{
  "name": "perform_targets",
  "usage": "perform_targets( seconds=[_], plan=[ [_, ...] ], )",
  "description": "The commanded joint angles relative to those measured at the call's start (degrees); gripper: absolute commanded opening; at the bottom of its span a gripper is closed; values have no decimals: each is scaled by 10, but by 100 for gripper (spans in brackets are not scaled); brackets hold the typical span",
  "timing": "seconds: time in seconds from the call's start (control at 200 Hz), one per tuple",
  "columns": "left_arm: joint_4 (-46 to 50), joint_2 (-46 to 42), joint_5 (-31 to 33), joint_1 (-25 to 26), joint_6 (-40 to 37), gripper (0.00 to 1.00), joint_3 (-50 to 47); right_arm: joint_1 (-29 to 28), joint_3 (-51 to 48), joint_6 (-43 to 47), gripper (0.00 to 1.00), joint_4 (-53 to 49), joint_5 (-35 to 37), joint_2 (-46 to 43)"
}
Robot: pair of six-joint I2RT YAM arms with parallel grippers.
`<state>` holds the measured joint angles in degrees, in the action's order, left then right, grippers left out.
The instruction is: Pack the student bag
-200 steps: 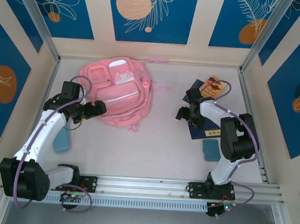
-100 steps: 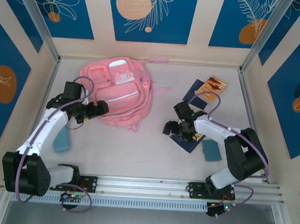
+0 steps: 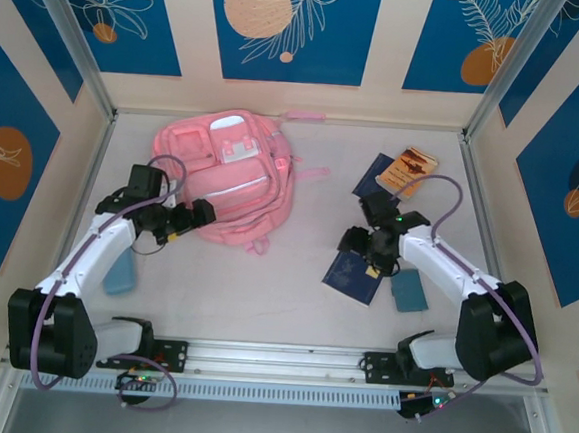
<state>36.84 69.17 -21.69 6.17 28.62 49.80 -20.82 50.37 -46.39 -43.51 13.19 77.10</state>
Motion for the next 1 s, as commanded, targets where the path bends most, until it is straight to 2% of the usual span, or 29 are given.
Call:
perform_targets(
  seconds=[0.0, 0.06, 0.2, 0.58, 0.76, 0.995],
  plan=[
    [-11, -12, -15, 26, 13, 100, -10, 49, -8, 23, 81, -21, 3, 14],
    [-9, -12, -9, 40, 16, 100, -9, 70, -10, 37, 71, -17, -8, 32],
    [-19, -10, 0, 75, 36, 100, -7, 89, -17, 46, 57, -13, 3, 69],
    [-57, 63, 37, 191, 88, 100, 49, 94, -11, 70, 55, 13, -28, 151],
    [-85, 114, 54, 256, 122, 98, 68, 40, 12, 93, 51, 28, -45, 170],
    [-111, 176, 81, 329, 172, 91, 91, -78, 47, 173, 49, 84, -108, 210]
  ],
)
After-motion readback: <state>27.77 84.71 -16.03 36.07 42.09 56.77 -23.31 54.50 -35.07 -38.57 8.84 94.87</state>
